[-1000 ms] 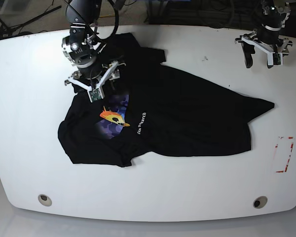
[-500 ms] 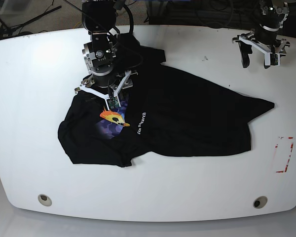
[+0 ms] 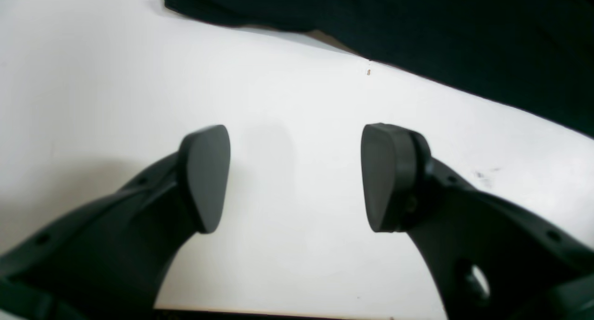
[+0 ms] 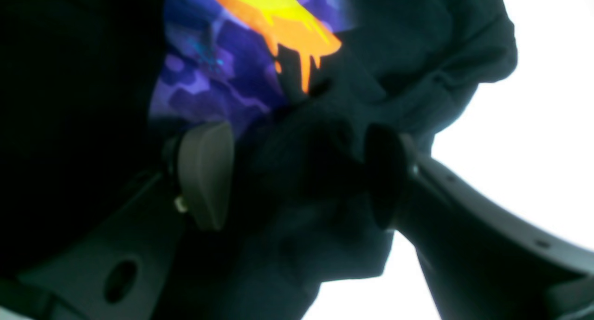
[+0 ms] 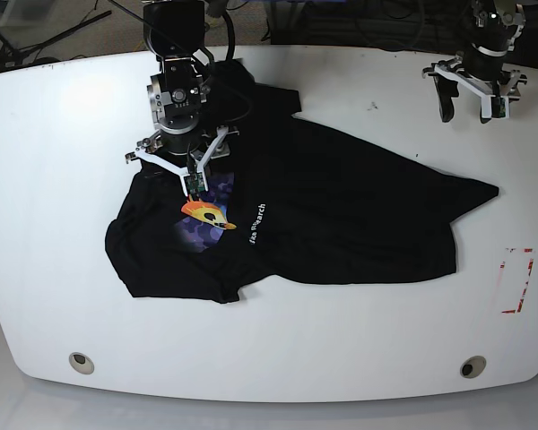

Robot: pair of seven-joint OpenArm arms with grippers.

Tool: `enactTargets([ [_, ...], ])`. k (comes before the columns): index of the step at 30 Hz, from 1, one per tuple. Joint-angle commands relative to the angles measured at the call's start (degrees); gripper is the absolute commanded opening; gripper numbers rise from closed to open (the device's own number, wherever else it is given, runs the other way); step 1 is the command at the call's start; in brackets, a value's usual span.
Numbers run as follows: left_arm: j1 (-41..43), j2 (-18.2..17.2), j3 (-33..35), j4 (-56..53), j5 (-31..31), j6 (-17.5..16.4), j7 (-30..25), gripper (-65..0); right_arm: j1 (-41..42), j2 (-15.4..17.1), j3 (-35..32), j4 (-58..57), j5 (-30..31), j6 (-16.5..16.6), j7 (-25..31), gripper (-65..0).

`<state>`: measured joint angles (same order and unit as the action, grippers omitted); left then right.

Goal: Fold the T-shirt properly
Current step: 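Reposition the right gripper onto the shirt's collar edge and grasp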

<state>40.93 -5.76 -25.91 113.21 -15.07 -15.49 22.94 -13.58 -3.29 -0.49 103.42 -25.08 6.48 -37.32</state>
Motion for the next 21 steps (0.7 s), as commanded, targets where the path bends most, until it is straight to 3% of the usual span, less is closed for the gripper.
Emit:
enactTargets([
  [1,0.26,-0.35,-0.24,0.68,-0.36,0.06,-1.36,-24.6,0.44,0.17,0.98,0.98,0.07,-0.28,1.14,-22.8],
  [7,0.26,-0.35,-0.24,0.68,-0.36,0.06,-1.36,-24.6,1.06,0.08,4.32,-0.69,0.25,0.07,1.23,-24.9],
  [10,0.26,-0.35,-0.24,0.68,-0.36,0.06,-1.36,-24.6,1.14,0.08,4.40,-1.75,0.25,0.16,1.32,-38.5],
  [12,0.26,-0.35,-0.24,0.68,-0.36,0.06,-1.36,-24.6,1.06,0.08,4.40,-1.39,0.16,0.16,1.32,-52.0],
  [14,0.26,-0.35,-0.24,0.68,-0.36,0.06,-1.36,-24.6,0.97,0.08,4.40,-1.31,0.16,0.16,1.32,-58.5],
  [16,0.26,-0.35,-0.24,0.68,-0.36,0.06,-1.36,-24.6,0.62,-0.10,4.40,-0.52,0.16,0.16,1.32,-58.3],
  [21,0.26,-0.35,-0.24,0.68,-0.36,0.06,-1.36,-24.6,-1.49,-0.27,4.14,4.06,0.16,0.33,1.32,-49.1],
])
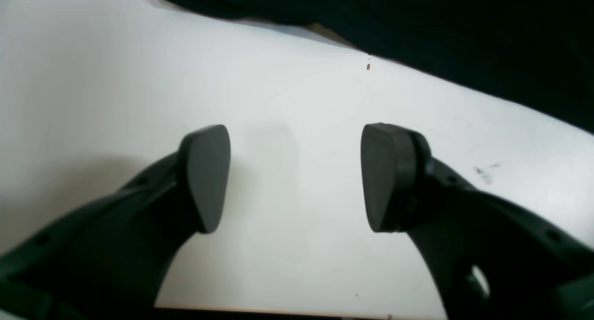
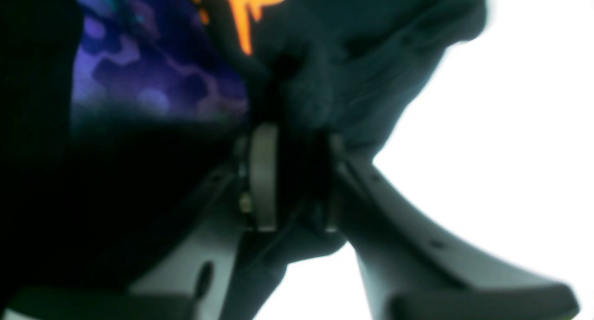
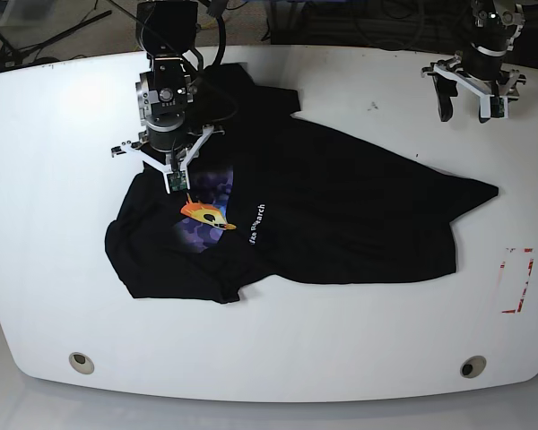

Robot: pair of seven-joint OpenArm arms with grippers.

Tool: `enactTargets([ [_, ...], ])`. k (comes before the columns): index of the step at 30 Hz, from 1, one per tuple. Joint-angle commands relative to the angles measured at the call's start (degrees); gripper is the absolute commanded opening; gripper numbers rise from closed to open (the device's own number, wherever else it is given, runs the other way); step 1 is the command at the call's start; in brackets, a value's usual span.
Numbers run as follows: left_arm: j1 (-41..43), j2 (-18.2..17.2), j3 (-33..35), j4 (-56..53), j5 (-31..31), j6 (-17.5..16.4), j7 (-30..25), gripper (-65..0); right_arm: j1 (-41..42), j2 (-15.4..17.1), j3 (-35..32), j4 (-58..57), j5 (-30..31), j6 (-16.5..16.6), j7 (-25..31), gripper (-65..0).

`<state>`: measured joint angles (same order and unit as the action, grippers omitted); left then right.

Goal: Fold the T-shirt properly
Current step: 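Reposition the right gripper onto the shirt's collar edge and grasp, then pull the grasped shoulder corner away from the shirt body with the right gripper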

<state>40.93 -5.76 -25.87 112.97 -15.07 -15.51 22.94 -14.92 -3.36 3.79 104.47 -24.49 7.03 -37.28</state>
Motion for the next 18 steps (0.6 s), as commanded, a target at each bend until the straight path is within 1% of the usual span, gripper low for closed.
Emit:
enactTargets([
  [1,0.26,-0.35,-0.29,0.92,-0.36,0.08,-1.36,-24.6,-0.60,-0.21,-0.14,4.41,-0.34,-0.21,1.28,-49.3],
  [3,0.26,-0.35,-0.29,0.92,-0.36,0.08,-1.36,-24.6,-1.04,-0.21,-0.06,6.08,-0.08,-0.13,1.28,-51.0],
  [5,0.26,-0.35,-0.29,0.92,-0.36,0.08,-1.36,-24.6,-1.13,0.15,0.30,7.31,2.56,0.31,1.28,-56.6],
  [7,0.26,-0.35,-0.29,0.92,-0.36,0.08,-1.36,-24.6,-1.57,0.76,1.61,7.75,5.02,1.46,1.28,-60.2],
  [8,0.26,-0.35,-0.29,0.92,-0.36,0.08,-1.36,-24.6,-1.74,1.11,3.37,7.75,6.78,2.25,1.28,-61.5],
  [10,0.26,-0.35,-0.29,0.92,-0.36,0.08,-1.36,-24.6,-1.48,1.46,5.92,7.75,10.20,3.30,1.36,-61.8],
  [14,0.26,-0.44,-0.29,0.92,-0.36,0.08,-1.36,-24.6,-0.86,1.73,14.98,7.23,21.55,8.58,2.77,-62.0],
  [17,0.26,-0.44,-0.29,0.92,-0.36,0.08,-1.36,-24.6,-0.25,2.08,20.60,5.82,27.17,12.80,2.68,-62.0],
  [18,0.26,-0.44,-0.29,0.92,-0.36,0.08,-1.36,-24.6,0.10,2.70,21.83,5.47,27.96,13.94,2.68,-62.0],
])
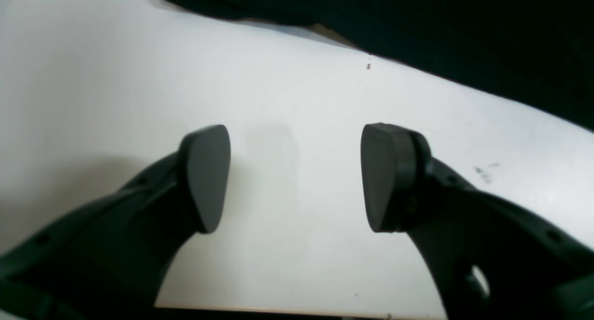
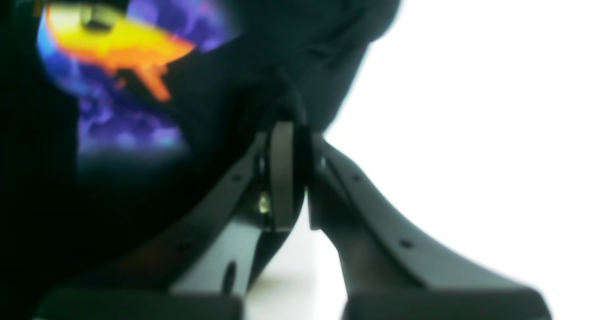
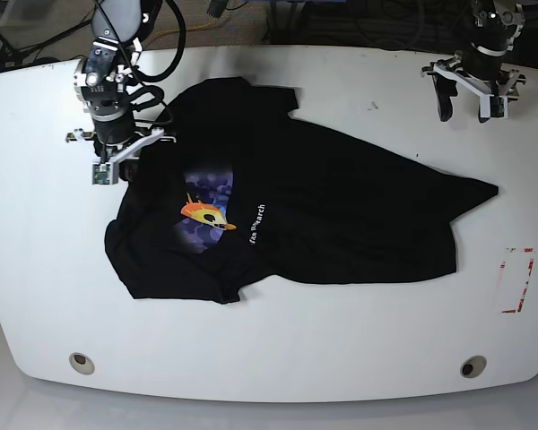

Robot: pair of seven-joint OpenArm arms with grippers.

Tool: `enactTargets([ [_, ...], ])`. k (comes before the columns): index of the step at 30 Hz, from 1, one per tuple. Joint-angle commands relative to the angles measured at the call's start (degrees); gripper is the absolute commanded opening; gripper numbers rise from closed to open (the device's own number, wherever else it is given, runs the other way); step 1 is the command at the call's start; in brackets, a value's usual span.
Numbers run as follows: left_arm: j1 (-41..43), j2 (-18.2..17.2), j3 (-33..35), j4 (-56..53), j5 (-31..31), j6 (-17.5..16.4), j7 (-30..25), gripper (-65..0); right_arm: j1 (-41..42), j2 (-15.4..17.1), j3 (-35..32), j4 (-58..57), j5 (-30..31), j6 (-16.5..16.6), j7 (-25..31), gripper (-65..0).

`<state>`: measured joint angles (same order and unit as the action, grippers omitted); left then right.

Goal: Fold the T-shirt properly
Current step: 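Pull the grasped shoulder corner away from the shirt body with the right gripper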

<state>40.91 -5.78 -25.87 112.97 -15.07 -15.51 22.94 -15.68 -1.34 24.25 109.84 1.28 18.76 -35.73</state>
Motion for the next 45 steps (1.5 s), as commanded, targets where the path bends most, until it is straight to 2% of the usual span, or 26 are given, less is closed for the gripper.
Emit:
enactTargets([
  [1,0.28,-0.42,-0.29,0.92,-0.36,0.08,-1.36,-24.6,0.96,0.95,2.26,-0.08,2.63,2.99,1.13,-62.0],
  [7,0.19,-0.42,-0.29,0.92,-0.36,0.08,-1.36,-24.6,1.48,1.12,9.38,-2.11,6.24,8.01,1.04,-62.0],
  [10,0.19,-0.42,-0.20,0.92,-0.45,0.08,-1.36,-24.6,1.57,1.12,13.86,-3.69,11.07,10.99,1.04,-62.0],
  [17,-0.77,-0.42,-0.29,1.01,-0.45,0.08,-1.36,-24.4,1.31,1.12,21.95,-10.98,22.94,11.96,0.96,-61.8],
  [21,-0.86,-0.42,-0.29,1.27,-0.80,0.08,-1.36,-24.3,0.96,1.56,22.12,-13.62,25.58,11.96,0.78,-60.9],
  [22,-0.86,-0.42,-0.29,1.27,-0.80,0.08,-1.36,-24.3,0.87,1.65,22.04,-13.62,25.75,12.05,0.16,-58.5],
  [24,-0.95,-0.42,-0.29,1.36,-0.89,0.08,-1.36,-24.2,0.87,1.83,22.12,-13.62,26.99,12.22,-2.30,-49.3],
  [25,-0.95,-0.42,-0.29,1.36,-0.89,-0.01,-1.36,-24.2,0.87,1.83,22.48,-13.62,27.86,12.84,-3.35,-44.2],
  [27,-1.04,-0.42,-0.29,1.36,-0.89,-0.01,-1.36,-24.2,0.61,1.92,23.27,-13.62,31.03,15.13,-5.64,-28.4],
  [30,-1.83,-0.42,-0.29,1.27,-0.89,-0.01,-1.36,-24.2,-0.01,1.92,24.67,-13.62,34.90,16.62,-8.10,-14.1],
  [31,-2.00,-0.42,-0.29,1.27,-0.89,-0.01,-1.36,-24.2,-0.10,1.92,25.11,-13.62,35.95,16.62,-9.15,-11.7],
  [33,-2.09,-0.50,-0.29,1.19,-0.71,-0.01,-1.36,-24.2,-0.27,1.92,25.11,-13.62,37.01,16.62,-10.82,-11.4],
  [37,-2.44,-0.68,-0.29,1.19,-0.62,-0.01,-1.36,-24.2,-1.24,1.92,25.02,-13.62,37.18,16.62,-13.46,-16.5],
  [45,-4.38,-0.68,-1.34,1.10,-0.45,-0.01,-1.36,-24.2,-3.97,0.68,24.50,-13.53,37.18,16.62,-14.25,-19.0],
])
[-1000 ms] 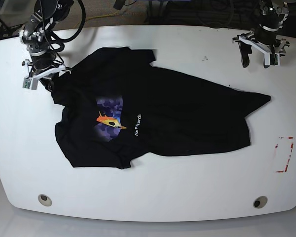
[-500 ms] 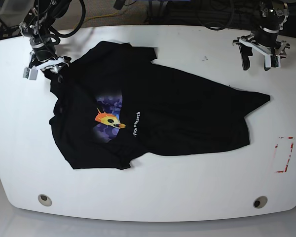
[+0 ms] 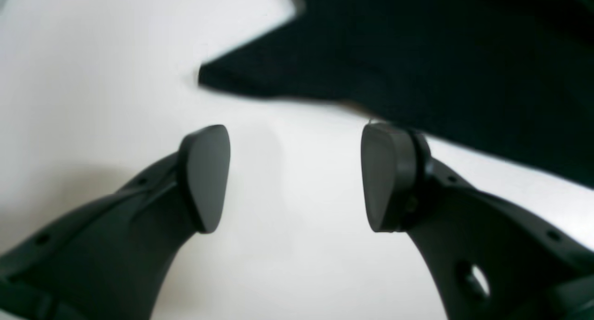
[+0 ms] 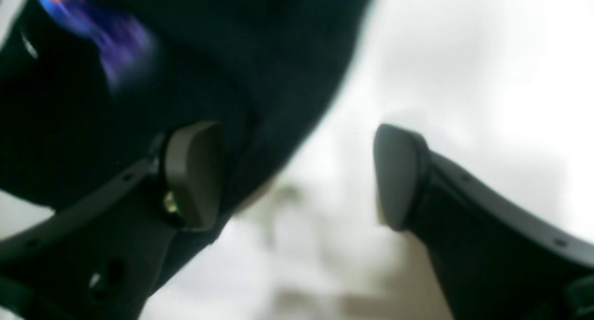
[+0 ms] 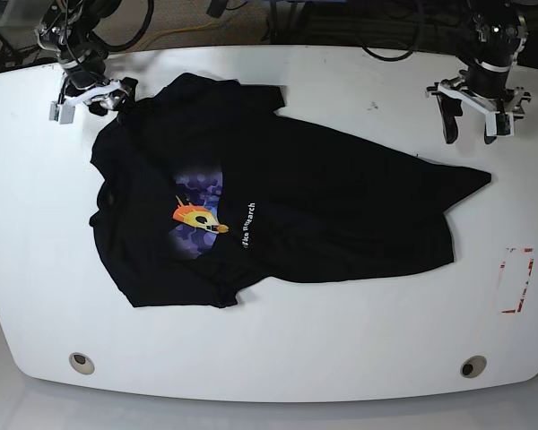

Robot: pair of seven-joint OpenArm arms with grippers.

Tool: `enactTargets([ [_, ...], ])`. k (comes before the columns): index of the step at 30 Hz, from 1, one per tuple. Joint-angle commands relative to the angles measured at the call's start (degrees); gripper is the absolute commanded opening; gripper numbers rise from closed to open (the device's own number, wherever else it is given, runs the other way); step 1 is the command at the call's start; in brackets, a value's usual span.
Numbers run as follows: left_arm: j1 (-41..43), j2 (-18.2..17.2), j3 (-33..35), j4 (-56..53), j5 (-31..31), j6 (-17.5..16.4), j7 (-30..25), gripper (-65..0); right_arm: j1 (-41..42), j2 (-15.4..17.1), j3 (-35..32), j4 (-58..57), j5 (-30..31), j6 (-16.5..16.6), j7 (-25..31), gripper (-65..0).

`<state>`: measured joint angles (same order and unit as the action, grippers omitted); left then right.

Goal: Fold the T-shirt properly
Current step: 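Pull the grasped shoulder corner away from the shirt body with the right gripper, then lower the left gripper and grasp the opposite shoulder corner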

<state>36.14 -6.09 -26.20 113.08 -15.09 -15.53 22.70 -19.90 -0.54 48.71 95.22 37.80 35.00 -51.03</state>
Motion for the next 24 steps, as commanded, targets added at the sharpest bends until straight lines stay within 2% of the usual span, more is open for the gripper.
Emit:
enactTargets([
  [1,0.04,-0.37,-1.45,1.08,-0.42,0.01,-1.12,-24.2,0.25,-0.48,0.04,1.09,0.66,0.38,1.05,-19.0],
  [4,-2.07,-0.37,-2.33,0.90,-0.42,0.01,-0.94,-24.2,0.25,-0.92,0.04,0.91,0.57,0.38,0.43,-19.0],
  [8,-5.06,-0.37,-3.47,1.08,-0.42,0.01,3.19,-24.2,0.69,-0.83,-0.14,0.74,0.40,0.29,0.26,-19.2],
  [15,-14.21,-0.37,-7.43,0.90,-0.42,0.01,13.57,-24.0,4.12,-1.09,-1.90,-0.32,-7.69,0.29,0.17,-20.1],
  [18,-18.34,-2.22,-7.87,0.73,-0.34,0.01,18.14,-24.0,5.00,-1.09,-2.07,-1.46,-9.54,0.64,0.26,-31.4],
  [20,-20.80,-3.54,-7.69,-0.86,-0.34,0.01,20.51,-24.0,5.35,-1.00,-2.25,-2.60,-9.45,0.73,0.26,-44.5],
  [23,-23.09,-4.95,-7.08,-4.64,-0.34,0.01,21.21,-24.0,5.35,-0.92,-2.33,-3.04,-9.36,0.73,0.26,-56.4],
  [24,-23.79,-5.74,-6.99,-5.96,-0.34,0.01,21.21,-24.0,5.35,-0.92,-2.33,-3.04,-9.36,0.82,0.26,-58.0],
])
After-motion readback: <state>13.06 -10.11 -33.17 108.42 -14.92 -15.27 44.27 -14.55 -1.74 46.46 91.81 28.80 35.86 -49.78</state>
